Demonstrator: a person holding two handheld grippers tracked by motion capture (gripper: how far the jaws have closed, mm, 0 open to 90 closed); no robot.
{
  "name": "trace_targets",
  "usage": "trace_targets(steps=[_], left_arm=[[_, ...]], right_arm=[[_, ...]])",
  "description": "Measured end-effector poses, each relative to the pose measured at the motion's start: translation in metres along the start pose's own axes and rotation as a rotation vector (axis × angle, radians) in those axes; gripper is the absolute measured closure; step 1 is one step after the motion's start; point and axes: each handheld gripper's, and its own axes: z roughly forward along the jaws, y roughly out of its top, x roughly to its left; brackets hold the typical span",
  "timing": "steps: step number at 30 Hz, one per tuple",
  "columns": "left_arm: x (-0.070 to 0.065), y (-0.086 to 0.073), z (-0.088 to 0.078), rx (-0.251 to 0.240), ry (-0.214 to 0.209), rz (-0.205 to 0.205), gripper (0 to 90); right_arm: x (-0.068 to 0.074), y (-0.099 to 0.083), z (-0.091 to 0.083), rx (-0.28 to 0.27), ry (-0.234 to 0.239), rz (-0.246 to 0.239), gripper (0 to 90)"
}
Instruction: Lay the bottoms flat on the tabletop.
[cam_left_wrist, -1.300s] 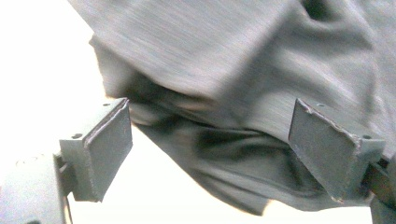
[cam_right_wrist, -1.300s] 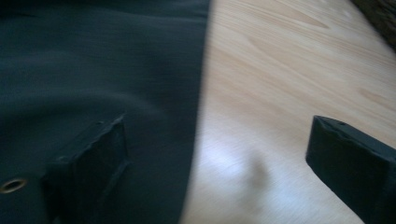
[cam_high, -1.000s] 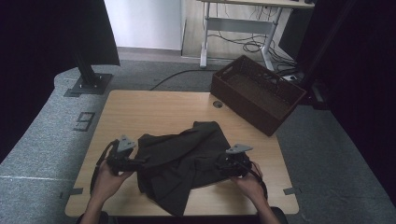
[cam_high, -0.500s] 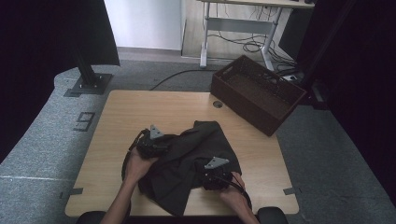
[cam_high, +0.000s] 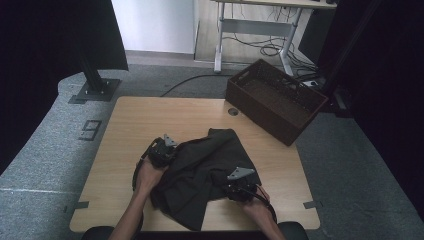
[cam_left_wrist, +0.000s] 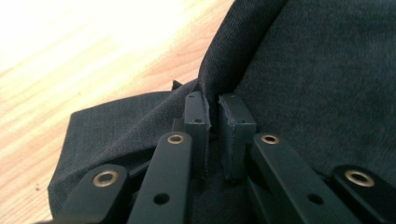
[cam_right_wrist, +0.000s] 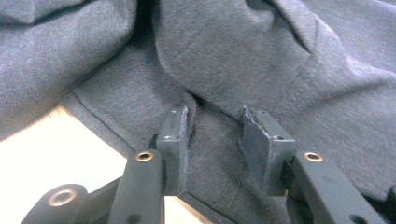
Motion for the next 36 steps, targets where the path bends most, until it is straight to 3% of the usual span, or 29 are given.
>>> trace_targets(steps=[2, 6, 8, 9, 11, 13, 15, 17, 18, 21, 23, 26, 28, 31, 36], left_arm=[[0.001, 0.001, -0.004, -0.021, -0.003, 0.008, 74.2], [0.002, 0.014, -0.027, -0.148, -0.121, -0.019, 46.6], [-0.005, 0.025, -0.039, -0.205, -0.148, -0.011, 38.3], [-0.009, 0.03, -0.042, -0.209, -0.164, -0.002, 33.0], [-0.019, 0.038, -0.041, -0.197, -0.149, 0.037, 26.9], [-0.025, 0.042, -0.03, -0.148, -0.132, 0.059, 23.4], [-0.028, 0.041, -0.013, -0.089, -0.14, 0.064, 25.1], [-0.028, 0.036, 0.002, -0.053, -0.204, 0.047, 29.0], [-0.028, 0.034, 0.007, -0.044, -0.234, 0.04, 39.7], [-0.033, 0.032, 0.017, 0.008, -0.197, 0.067, 62.4], [-0.034, 0.033, 0.02, 0.033, -0.166, 0.084, 69.4], [-0.03, 0.034, 0.019, 0.043, -0.11, 0.083, 72.7], [-0.022, 0.032, 0.017, 0.039, -0.074, 0.056, 74.0], [-0.005, 0.027, 0.012, 0.031, -0.057, -0.01, 74.4], [0.014, 0.018, 0.002, 0.038, -0.041, -0.056, 75.2]], right_arm=[[-0.004, -0.003, -0.002, 0.0, 0.0, 0.008, 61.6], [-0.008, -0.004, -0.004, 0.003, -0.001, 0.013, 61.5], [-0.008, -0.003, -0.004, 0.009, 0.0, 0.013, 61.5], [-0.008, -0.003, -0.003, 0.013, 0.0, 0.011, 61.4], [-0.008, -0.002, -0.003, 0.018, -0.001, 0.013, 61.3], [-0.008, -0.002, -0.003, 0.017, -0.001, 0.013, 61.3], [-0.008, -0.003, -0.003, 0.013, 0.0, 0.016, 61.3], [-0.009, -0.003, -0.003, 0.009, 0.001, 0.02, 61.2], [-0.009, -0.003, -0.004, 0.011, 0.002, 0.021, 61.3], [-0.009, -0.002, -0.004, 0.019, -0.002, 0.021, 61.4], [-0.008, -0.002, -0.004, 0.024, -0.004, 0.02, 61.7], [-0.008, -0.002, -0.005, 0.03, -0.013, 0.021, 62.7], [-0.009, -0.004, -0.007, 0.029, -0.014, 0.025, 63.6], [-0.012, -0.008, -0.01, 0.032, -0.017, 0.031, 63.9], [-0.027, -0.015, -0.017, 0.049, -0.02, 0.058, 63.9]])
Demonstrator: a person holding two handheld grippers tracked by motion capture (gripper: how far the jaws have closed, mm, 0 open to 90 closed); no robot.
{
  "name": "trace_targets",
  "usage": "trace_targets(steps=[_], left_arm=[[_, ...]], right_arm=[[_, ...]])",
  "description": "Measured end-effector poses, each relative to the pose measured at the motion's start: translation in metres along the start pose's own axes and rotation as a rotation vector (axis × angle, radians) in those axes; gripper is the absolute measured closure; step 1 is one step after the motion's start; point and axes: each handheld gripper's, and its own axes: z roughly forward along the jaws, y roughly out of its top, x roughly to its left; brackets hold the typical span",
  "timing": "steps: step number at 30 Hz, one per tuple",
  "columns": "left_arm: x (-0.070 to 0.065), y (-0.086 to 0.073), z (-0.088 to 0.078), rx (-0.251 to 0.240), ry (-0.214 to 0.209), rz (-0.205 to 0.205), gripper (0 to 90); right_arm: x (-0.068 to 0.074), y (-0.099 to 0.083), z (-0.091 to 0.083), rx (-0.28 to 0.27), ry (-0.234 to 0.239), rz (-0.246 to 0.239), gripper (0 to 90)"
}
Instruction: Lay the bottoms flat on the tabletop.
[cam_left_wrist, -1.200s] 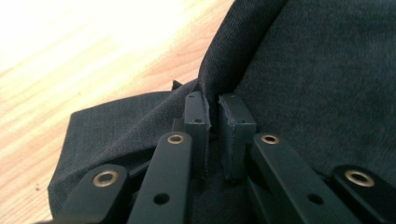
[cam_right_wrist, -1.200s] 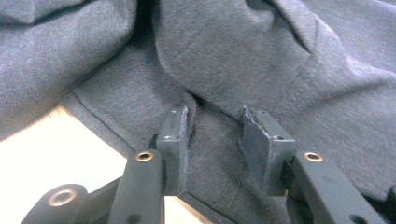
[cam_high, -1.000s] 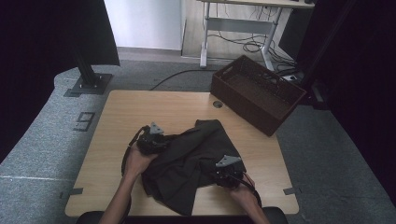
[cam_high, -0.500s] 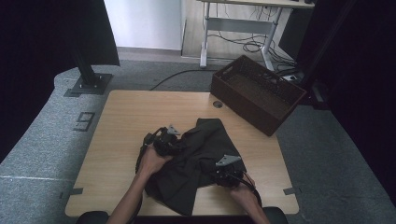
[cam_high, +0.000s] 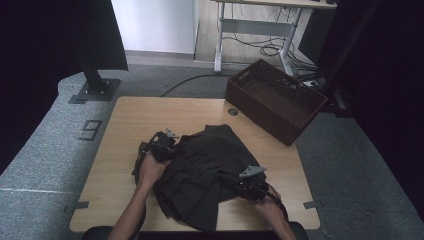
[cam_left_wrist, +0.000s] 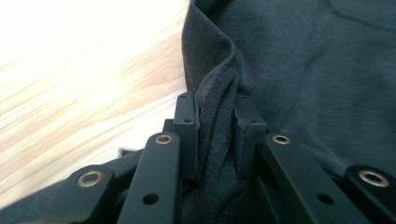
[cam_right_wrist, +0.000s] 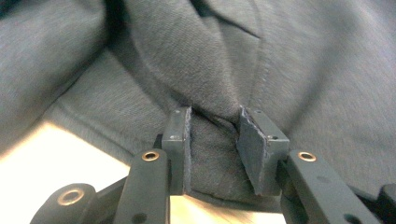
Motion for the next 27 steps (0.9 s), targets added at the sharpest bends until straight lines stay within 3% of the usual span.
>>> trace_targets(steps=[4, 8, 12, 15, 20, 23, 25, 27], left_arm=[[0.009, -0.006, -0.012, -0.006, 0.02, -0.012, 80.1], [0.015, -0.012, -0.02, -0.005, 0.023, -0.02, 81.1], [0.007, -0.022, -0.016, 0.011, -0.007, 0.001, 81.1], [-0.007, -0.034, -0.013, 0.017, -0.022, 0.026, 81.0], [-0.018, -0.043, -0.019, -0.017, 0.002, 0.041, 75.4], [-0.023, -0.044, -0.023, -0.059, 0.004, 0.035, 56.2], [-0.027, -0.044, -0.02, -0.046, 0.013, 0.041, 46.5], [-0.03, -0.046, -0.012, -0.008, 0.049, 0.061, 40.2]], right_arm=[[-0.016, -0.002, -0.004, 0.021, -0.036, 0.004, 63.4], [-0.045, -0.002, -0.006, 0.048, -0.094, 0.043, 59.2], [-0.076, -0.001, -0.003, 0.046, -0.135, 0.125, 51.2], [-0.088, 0.0, 0.0, 0.038, -0.155, 0.167, 43.7], [-0.08, -0.004, -0.005, 0.035, -0.166, 0.145, 34.6], [-0.063, -0.007, -0.009, 0.015, -0.142, 0.143, 28.8], [-0.052, -0.008, -0.008, 0.02, -0.147, 0.129, 26.8], [-0.046, -0.009, -0.005, 0.035, -0.178, 0.129, 24.5]])
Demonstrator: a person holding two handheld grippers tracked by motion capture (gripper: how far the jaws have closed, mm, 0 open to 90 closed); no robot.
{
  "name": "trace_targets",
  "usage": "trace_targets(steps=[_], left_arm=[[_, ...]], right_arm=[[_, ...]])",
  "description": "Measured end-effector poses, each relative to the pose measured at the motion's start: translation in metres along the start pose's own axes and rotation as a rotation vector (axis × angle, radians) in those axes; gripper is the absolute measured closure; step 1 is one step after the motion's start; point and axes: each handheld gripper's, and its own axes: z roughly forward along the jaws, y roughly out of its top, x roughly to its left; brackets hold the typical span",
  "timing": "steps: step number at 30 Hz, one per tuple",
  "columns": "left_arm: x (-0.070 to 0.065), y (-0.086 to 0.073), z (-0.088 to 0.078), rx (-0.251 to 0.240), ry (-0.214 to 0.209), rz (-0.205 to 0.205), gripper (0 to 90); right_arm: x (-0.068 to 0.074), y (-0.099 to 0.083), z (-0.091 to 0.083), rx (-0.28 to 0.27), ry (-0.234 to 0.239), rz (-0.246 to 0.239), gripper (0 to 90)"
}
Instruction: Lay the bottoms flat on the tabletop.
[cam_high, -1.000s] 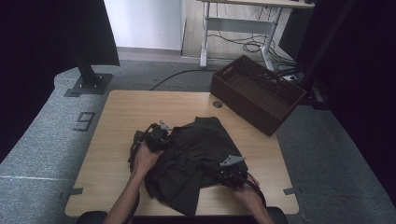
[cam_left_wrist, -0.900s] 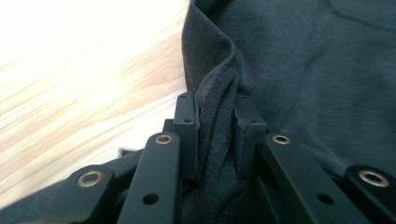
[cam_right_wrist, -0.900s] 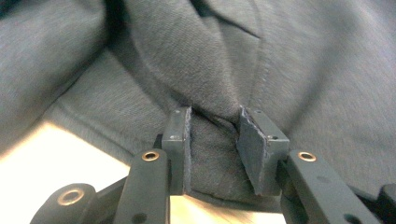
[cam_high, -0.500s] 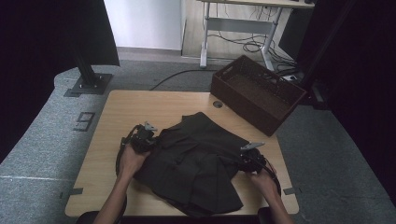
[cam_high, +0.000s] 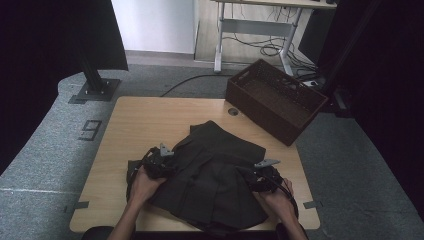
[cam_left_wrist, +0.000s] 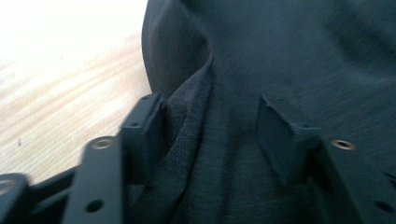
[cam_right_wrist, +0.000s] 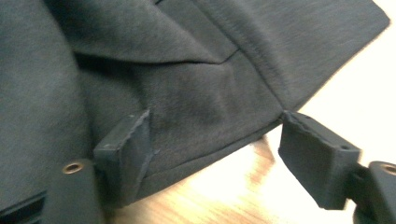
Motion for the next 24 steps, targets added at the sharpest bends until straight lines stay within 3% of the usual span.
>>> trace_targets(steps=[2, 3, 6, 11, 14, 16, 19, 24], left_arm=[[-0.002, -0.004, 0.009, 0.032, 0.044, 0.013, 38.0], [-0.002, -0.006, 0.012, 0.038, 0.057, 0.018, 37.1], [0.003, -0.008, 0.014, 0.025, 0.062, 0.002, 36.3], [0.01, -0.009, 0.014, 0.025, 0.07, 0.003, 36.1], [0.014, -0.009, 0.015, 0.023, 0.058, -0.007, 36.1], [0.016, -0.009, 0.015, 0.019, 0.053, -0.021, 36.1], [0.014, -0.011, 0.015, 0.012, 0.058, -0.027, 36.4], [0.013, -0.013, 0.015, 0.003, 0.062, -0.04, 37.3]], right_arm=[[0.0, 0.0, -0.001, 0.013, -0.016, 0.008, 26.1], [0.0, 0.001, -0.002, 0.022, -0.041, -0.01, 28.1], [-0.006, 0.002, -0.004, 0.036, -0.071, -0.022, 32.2], [-0.041, 0.0, -0.002, 0.038, -0.109, 0.049, 34.1], [-0.064, 0.004, 0.004, 0.044, -0.101, 0.096, 33.2], [-0.072, 0.008, 0.008, 0.049, -0.099, 0.11, 32.2], [-0.073, 0.014, 0.011, 0.059, -0.075, 0.109, 31.3], [-0.046, 0.005, -0.001, 0.052, -0.012, 0.058, 24.7]])
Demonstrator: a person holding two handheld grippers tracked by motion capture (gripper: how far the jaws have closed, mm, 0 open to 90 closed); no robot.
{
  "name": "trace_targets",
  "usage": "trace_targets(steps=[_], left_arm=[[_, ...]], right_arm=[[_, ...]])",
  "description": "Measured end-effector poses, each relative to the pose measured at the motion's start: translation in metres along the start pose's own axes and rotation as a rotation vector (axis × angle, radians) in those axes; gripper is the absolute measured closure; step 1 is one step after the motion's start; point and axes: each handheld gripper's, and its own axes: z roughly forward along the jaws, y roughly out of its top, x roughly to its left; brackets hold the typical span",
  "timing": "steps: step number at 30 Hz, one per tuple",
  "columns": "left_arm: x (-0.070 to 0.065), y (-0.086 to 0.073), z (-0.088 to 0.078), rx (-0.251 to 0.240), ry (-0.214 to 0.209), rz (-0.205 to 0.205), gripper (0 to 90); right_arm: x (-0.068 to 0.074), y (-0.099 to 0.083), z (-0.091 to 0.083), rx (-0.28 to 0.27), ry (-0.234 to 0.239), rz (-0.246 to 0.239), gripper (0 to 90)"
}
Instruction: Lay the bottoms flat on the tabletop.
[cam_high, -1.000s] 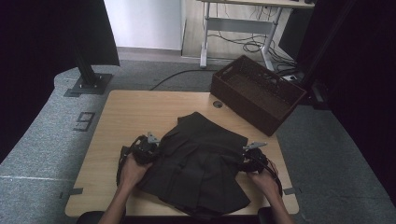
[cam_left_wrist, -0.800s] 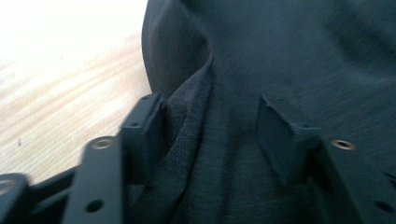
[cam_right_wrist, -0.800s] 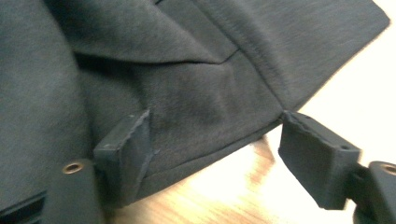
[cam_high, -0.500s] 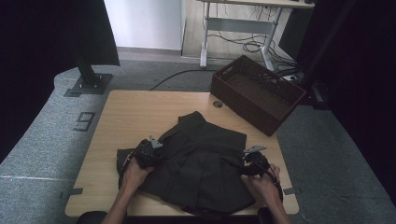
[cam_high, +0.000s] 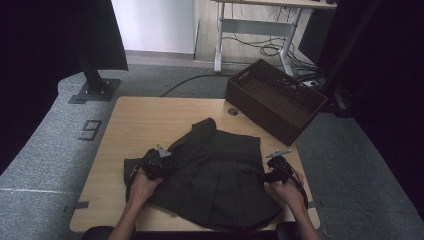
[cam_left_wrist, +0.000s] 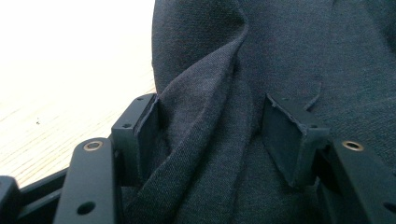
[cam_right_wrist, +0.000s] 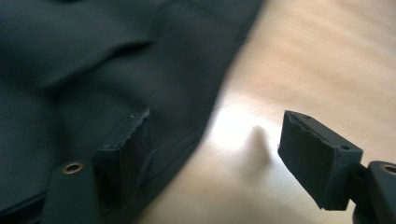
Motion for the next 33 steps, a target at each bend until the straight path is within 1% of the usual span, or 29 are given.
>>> trace_targets(steps=[2, 3, 4, 5, 7, 8, 10, 11, 13, 15, 16, 17, 18, 20, 21, 22, 24, 27, 30, 32, 33], left_arm=[[-0.001, 0.0, 0.0, -0.001, 0.002, 0.0, 37.5], [-0.001, 0.0, 0.0, -0.001, 0.002, -0.001, 37.8], [-0.001, -0.001, 0.0, -0.003, 0.002, -0.002, 37.9], [0.0, -0.001, 0.0, -0.004, -0.001, -0.004, 37.9], [0.001, -0.001, 0.0, -0.002, -0.005, -0.006, 37.9], [0.001, -0.001, 0.0, -0.003, -0.004, -0.008, 37.9], [0.003, -0.002, 0.0, -0.004, -0.001, -0.012, 37.9], [0.004, -0.002, 0.0, -0.007, -0.004, -0.019, 37.9], [0.005, -0.003, 0.001, -0.012, -0.012, -0.027, 37.8], [0.005, -0.004, 0.001, -0.015, -0.017, -0.035, 37.8], [0.005, -0.004, 0.001, -0.017, -0.017, -0.038, 37.9], [0.005, -0.004, 0.001, -0.018, -0.017, -0.041, 37.8], [0.005, -0.005, 0.001, -0.019, -0.019, -0.044, 37.9], [0.006, -0.005, 0.001, -0.02, -0.022, -0.05, 37.9], [0.006, -0.005, 0.001, -0.02, -0.021, -0.053, 37.9], [0.005, -0.005, 0.001, -0.02, -0.018, -0.053, 37.9], [0.004, -0.006, 0.0, -0.022, -0.013, -0.055, 38.1], [0.003, -0.006, 0.0, -0.023, -0.008, -0.058, 38.2], [0.002, -0.006, 0.0, -0.021, -0.007, -0.06, 38.2], [0.002, -0.005, 0.0, -0.02, -0.008, -0.061, 38.2], [0.002, -0.006, 0.0, -0.02, -0.008, -0.063, 38.2]], right_arm=[[0.011, -0.008, -0.004, -0.009, 0.018, -0.008, 22.9], [0.016, -0.011, -0.005, -0.004, 0.026, -0.016, 22.9], [0.021, -0.014, -0.006, 0.001, 0.023, -0.031, 23.8], [0.024, -0.016, -0.007, -0.001, 0.008, -0.04, 24.5], [0.023, -0.018, -0.008, 0.0, 0.004, -0.03, 26.6], [0.02, -0.017, -0.008, 0.009, -0.006, -0.032, 27.0], [0.01, -0.014, -0.009, 0.026, -0.054, -0.045, 29.4], [0.003, -0.014, -0.008, 0.029, -0.07, -0.036, 29.5], [-0.015, -0.013, -0.006, 0.031, -0.09, 0.007, 30.5], [-0.031, -0.011, -0.004, 0.026, -0.119, 0.029, 30.7], [-0.038, -0.01, -0.002, 0.024, -0.112, 0.053, 30.7], [-0.044, -0.008, 0.0, 0.023, -0.09, 0.077, 30.6], [-0.047, -0.007, 0.001, 0.024, -0.081, 0.083, 30.5], [-0.05, -0.005, 0.001, 0.029, -0.085, 0.069, 32.1], [-0.049, -0.004, 0.0, 0.031, -0.088, 0.057, 32.6], [-0.049, -0.004, -0.002, 0.029, -0.078, 0.054, 32.6], [-0.046, -0.007, -0.008, 0.018, -0.048, 0.068, 31.6], [-0.035, -0.015, -0.014, 0.039, -0.012, 0.038, 28.8], [-0.024, -0.026, -0.021, 0.038, 0.008, 0.028, 29.4], [-0.016, -0.033, -0.021, 0.056, 0.002, 0.014, 34.4], [-0.014, -0.035, -0.022, 0.042, 0.013, 0.029, 41.7]])
